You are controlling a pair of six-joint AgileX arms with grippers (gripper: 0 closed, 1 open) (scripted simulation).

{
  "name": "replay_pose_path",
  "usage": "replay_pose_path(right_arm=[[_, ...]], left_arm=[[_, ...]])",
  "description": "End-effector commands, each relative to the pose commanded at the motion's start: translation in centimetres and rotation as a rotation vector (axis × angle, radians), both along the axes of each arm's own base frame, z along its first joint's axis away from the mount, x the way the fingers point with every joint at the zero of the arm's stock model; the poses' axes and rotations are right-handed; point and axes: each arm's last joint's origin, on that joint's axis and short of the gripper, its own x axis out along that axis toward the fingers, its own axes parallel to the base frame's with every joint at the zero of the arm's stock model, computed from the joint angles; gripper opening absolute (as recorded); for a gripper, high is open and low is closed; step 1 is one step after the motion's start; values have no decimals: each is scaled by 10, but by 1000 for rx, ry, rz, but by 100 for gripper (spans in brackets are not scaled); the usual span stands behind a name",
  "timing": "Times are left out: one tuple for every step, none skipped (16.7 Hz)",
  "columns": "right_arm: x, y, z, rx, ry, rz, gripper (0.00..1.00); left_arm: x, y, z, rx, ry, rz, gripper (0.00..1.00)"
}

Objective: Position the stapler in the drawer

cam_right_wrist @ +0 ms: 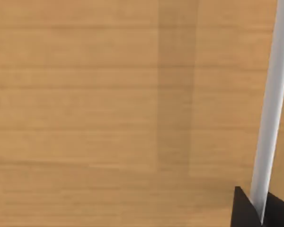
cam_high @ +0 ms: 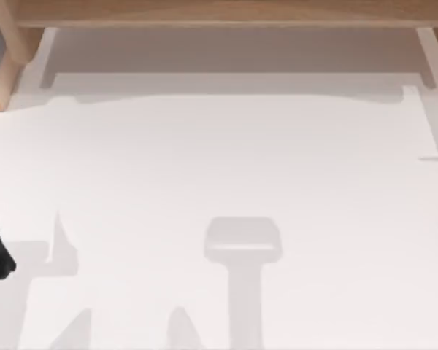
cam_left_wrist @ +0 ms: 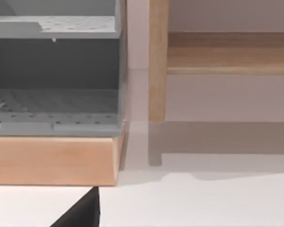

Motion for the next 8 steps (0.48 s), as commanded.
replay_pose_path(right_arm=[[-9, 0, 0, 1, 1, 0, 0], [-18, 0, 0, 1, 2, 1, 0], [-27, 1, -1, 2, 2, 2, 0], [-34, 1, -1, 3, 3, 2, 0], [-40, 2, -1, 3, 3, 3, 0], [-44, 3, 0, 3, 3, 3, 0], [-44, 3, 0, 3, 3, 3, 0], [-44, 3, 0, 3, 3, 3, 0]], left_arm=[[0, 0, 0, 0, 0, 0, 100], [0, 0, 0, 0, 0, 0, 100], [0, 0, 0, 0, 0, 0, 100], [0, 0, 0, 0, 0, 0, 100], [0, 0, 0, 0, 0, 0, 100], [0, 0, 0, 0, 0, 0, 100], [0, 0, 0, 0, 0, 0, 100], [0, 0, 0, 0, 0, 0, 100]])
